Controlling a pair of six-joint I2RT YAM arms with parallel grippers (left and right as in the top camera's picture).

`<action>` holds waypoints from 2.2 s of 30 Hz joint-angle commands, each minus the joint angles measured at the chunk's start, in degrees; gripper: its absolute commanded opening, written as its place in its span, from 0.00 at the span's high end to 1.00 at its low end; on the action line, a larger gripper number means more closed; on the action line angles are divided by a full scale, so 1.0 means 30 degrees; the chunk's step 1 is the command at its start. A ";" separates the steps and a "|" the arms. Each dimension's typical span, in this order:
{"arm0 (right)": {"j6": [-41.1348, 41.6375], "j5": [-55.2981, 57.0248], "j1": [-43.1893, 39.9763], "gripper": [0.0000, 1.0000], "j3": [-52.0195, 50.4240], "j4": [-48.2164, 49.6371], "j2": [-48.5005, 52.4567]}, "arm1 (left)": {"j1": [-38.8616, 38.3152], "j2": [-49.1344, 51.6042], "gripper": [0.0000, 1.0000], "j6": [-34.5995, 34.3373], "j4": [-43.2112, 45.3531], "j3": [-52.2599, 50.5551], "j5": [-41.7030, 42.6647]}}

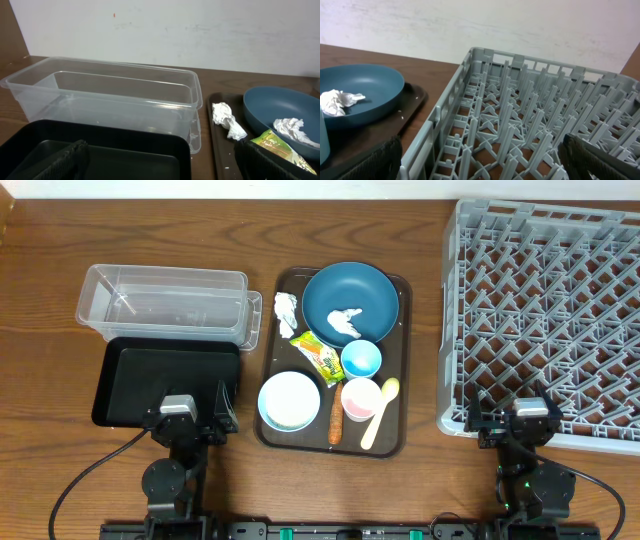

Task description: Sort waste into correct bins and load items into the dishwasher rack

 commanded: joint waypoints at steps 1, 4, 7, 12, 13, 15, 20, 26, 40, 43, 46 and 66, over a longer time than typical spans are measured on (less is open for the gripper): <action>-0.0204 0.0117 0.0291 0.01 -0.0029 -0.0080 -0.0095 | 0.0095 -0.0124 0.06 0.0321 -0.0896 -0.0153 -0.0015; -0.0204 0.0117 0.0291 0.01 -0.0029 -0.0080 -0.0095 | 0.0095 -0.0124 0.06 0.0321 -0.0896 -0.0153 -0.0015; -0.0204 0.0117 0.0291 0.01 -0.0029 -0.0080 -0.0095 | 0.0095 -0.0124 0.06 0.0321 -0.0896 -0.0153 -0.0015; -0.0204 0.0117 0.0291 0.01 -0.0029 -0.0080 -0.0095 | 0.0095 -0.0124 0.06 0.0321 -0.0896 -0.0153 -0.0015; -0.0204 0.0117 0.0291 0.01 -0.0029 -0.0080 -0.0095 | 0.0095 -0.0124 0.06 0.0321 -0.0896 -0.0153 -0.0015; -0.0204 0.0117 0.0291 0.01 -0.0029 -0.0080 -0.0095 | 0.0095 -0.0124 0.06 0.0321 -0.0896 -0.0153 -0.0015; -0.0204 0.0117 0.0291 0.01 -0.0029 -0.0080 -0.0095 | 0.0095 -0.0124 0.06 0.0321 -0.0896 -0.0153 -0.0015; -0.0204 0.0117 0.0291 0.01 -0.0029 -0.0080 -0.0095 | 0.0095 -0.0124 0.06 0.0321 -0.0896 -0.0153 -0.0015; -0.0189 0.0080 0.0291 0.01 -0.0029 -0.0058 -0.0095 | 0.0095 -0.0124 0.06 0.0321 -0.0896 -0.0153 -0.0015; -0.0204 -0.0029 0.0291 0.01 -0.0029 -0.0066 -0.0095 | 0.0095 -0.0124 0.06 0.0321 -0.0896 -0.0153 -0.0015; -0.0233 0.0015 0.0291 0.01 -0.0029 -0.0066 -0.0095 | 0.0095 -0.0124 0.06 0.0321 -0.0889 -0.0153 -0.0007; 0.1304 0.1647 0.0291 0.01 0.1902 0.0423 0.1319 | 0.0087 0.4007 0.06 -0.1406 -0.3257 0.3577 -0.0007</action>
